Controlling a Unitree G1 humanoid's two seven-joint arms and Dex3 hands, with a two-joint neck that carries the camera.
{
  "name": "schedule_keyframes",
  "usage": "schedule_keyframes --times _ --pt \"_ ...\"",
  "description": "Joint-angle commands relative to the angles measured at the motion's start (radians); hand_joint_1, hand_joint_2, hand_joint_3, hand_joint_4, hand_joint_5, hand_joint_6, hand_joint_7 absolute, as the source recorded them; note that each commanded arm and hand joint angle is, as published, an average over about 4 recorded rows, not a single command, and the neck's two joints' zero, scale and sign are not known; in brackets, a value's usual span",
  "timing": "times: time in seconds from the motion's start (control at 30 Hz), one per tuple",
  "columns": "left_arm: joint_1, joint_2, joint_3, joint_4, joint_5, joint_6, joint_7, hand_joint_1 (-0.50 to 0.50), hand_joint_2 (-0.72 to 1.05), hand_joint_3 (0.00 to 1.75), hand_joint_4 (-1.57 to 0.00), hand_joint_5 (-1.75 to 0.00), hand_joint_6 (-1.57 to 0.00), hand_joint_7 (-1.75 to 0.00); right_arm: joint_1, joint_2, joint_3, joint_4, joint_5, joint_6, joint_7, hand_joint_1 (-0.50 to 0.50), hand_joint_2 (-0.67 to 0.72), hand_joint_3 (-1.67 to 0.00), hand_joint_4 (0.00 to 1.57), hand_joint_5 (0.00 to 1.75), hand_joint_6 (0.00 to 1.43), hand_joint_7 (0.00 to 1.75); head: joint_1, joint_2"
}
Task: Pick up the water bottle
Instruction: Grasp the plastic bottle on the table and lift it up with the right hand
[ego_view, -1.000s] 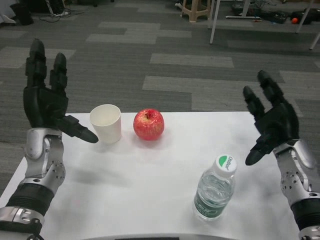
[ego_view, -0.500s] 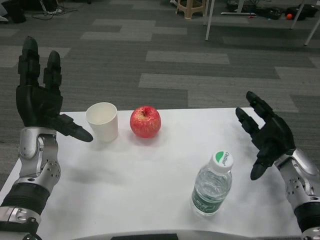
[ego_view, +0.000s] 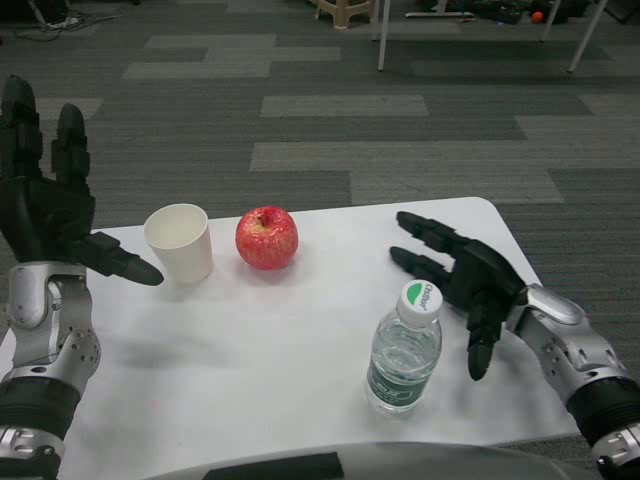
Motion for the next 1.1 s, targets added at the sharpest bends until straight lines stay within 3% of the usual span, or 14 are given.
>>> schedule_keyframes --times 0.03,0.37,0.7,1.1 --pt "-0.013 0.017 -0.003 -0.001 0.000 0.003 -0.004 -0.50 -0.72 0.09 0.00 -0.10 0.00 0.00 0.032 -0.012 0.063 -0.040 -0.020 0.027 -0.003 -0.42 0.30 0.00 0.00 0.00 0.00 0.02 -0.022 0.004" --pt "-0.006 0.017 -0.008 -0.004 -0.001 0.003 -0.013 -0.50 -0.72 0.09 0.00 -0.10 0.00 0.00 0.031 -0.006 0.096 -0.146 -0.032 0.037 -0.002 -0.41 0.25 0.00 0.00 0.00 0.00 0.05 -0.035 0.015" --pt "0.001 0.016 -0.004 -0.007 -0.002 0.003 -0.013 -0.50 -0.72 0.09 0.00 -0.10 0.00 0.00 0.029 -0.012 0.063 -0.189 -0.031 0.051 0.002 -0.40 0.22 0.00 0.00 0.00 0.00 0.07 -0.046 0.008" --pt "-0.011 0.021 -0.008 -0.006 -0.002 0.005 -0.013 -0.50 -0.72 0.09 0.00 -0.10 0.00 0.00 0.107 -0.057 -0.030 -0.319 -0.038 0.138 0.006 -0.39 0.20 0.00 0.00 0.00 0.00 0.03 -0.047 -0.004"
